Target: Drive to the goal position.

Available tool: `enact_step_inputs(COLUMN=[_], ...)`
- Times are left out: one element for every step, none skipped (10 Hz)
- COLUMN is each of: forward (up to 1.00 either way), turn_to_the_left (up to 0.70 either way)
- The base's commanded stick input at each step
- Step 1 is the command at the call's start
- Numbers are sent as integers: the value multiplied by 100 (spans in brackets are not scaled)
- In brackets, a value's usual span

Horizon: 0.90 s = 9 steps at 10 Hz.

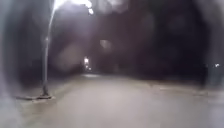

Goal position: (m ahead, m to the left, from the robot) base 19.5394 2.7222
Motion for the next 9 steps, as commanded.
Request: enact_step_inputs(forward=[100, 100, 100, 100, 100, 100, 100, 100, 100], turn_to_the_left=[2, 22, 31, 38, 18, 0, 0, 0, 0])
